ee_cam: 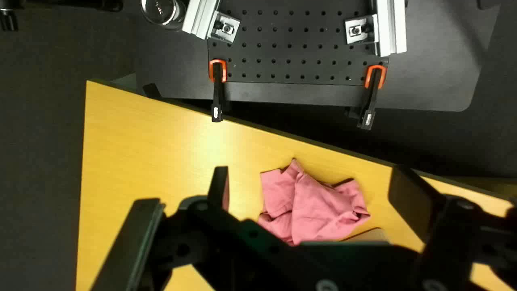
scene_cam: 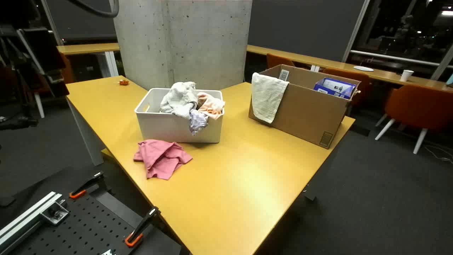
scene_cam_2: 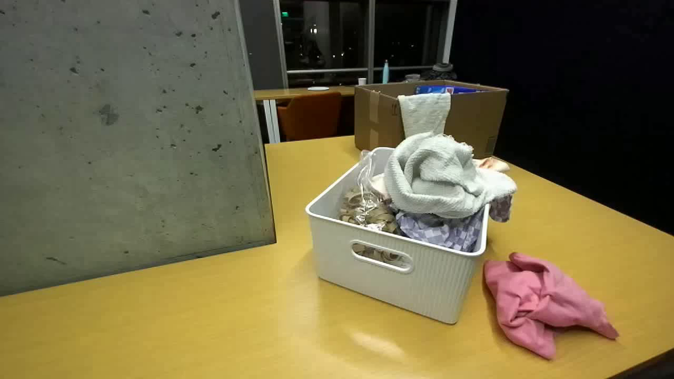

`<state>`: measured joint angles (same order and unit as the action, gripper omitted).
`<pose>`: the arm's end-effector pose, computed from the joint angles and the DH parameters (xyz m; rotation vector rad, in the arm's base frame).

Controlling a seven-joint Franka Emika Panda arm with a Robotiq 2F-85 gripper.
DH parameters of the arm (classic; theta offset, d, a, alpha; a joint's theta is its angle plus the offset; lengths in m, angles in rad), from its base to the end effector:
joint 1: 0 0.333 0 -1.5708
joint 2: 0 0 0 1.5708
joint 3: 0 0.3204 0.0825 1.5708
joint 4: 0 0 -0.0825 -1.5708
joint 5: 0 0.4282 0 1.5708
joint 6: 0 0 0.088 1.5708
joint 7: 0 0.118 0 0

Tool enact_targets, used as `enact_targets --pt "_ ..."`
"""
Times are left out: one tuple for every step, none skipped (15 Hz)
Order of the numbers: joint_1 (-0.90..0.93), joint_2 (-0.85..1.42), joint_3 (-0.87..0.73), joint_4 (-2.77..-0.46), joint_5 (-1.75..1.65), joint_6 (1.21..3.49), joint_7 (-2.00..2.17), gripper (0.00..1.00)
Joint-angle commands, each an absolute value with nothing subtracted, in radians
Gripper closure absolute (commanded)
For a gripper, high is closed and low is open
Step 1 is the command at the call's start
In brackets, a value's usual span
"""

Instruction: Put the pink shirt in the basket, then remove the white towel, the turnip plushie and the purple shirt from the basket

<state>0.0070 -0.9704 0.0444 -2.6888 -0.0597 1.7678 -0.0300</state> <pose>0.3116 0.0098 0.4873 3.0433 0.1115 0.0744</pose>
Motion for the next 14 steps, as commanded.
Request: enact_targets --pt "0.016 -0.969 0.038 -2.686 -0.065 1.765 -0.024 0.0" --pt "0.016 -0.969 0.038 -2.687 -0.065 1.765 -0.024 0.0" --pt "0.016 -0.969 0.038 -2.687 -0.065 1.765 -0.024 0.0" --pt "0.016 -0.969 0.038 -2.687 -0.065 1.765 -0.024 0.0" --pt "0.016 -0.969 0.038 -2.687 -0.065 1.765 -0.024 0.0" --pt "0.016 -0.969 0.038 -2.687 -0.065 1.765 -0.024 0.0" --pt "0.016 -0.969 0.038 -2.687 -0.065 1.765 -0.024 0.0" --pt "0.016 -0.969 0.038 -2.687 -0.065 1.765 -0.024 0.0" --pt "0.025 -0.969 0.049 -2.705 -0.065 1.791 -0.022 0.0" --pt "0.031 -0.964 0.061 -2.756 -0.072 1.866 -0.017 0.0" --pt "0.04 -0.951 0.061 -2.79 -0.068 1.921 -0.023 0.0" --pt "0.047 -0.917 0.064 -2.829 -0.058 2.01 -0.015 0.0" --pt "0.051 -0.825 0.071 -2.768 -0.055 2.051 -0.013 0.0" --pt "0.058 -0.783 0.084 -2.8 -0.057 2.145 -0.005 0.0"
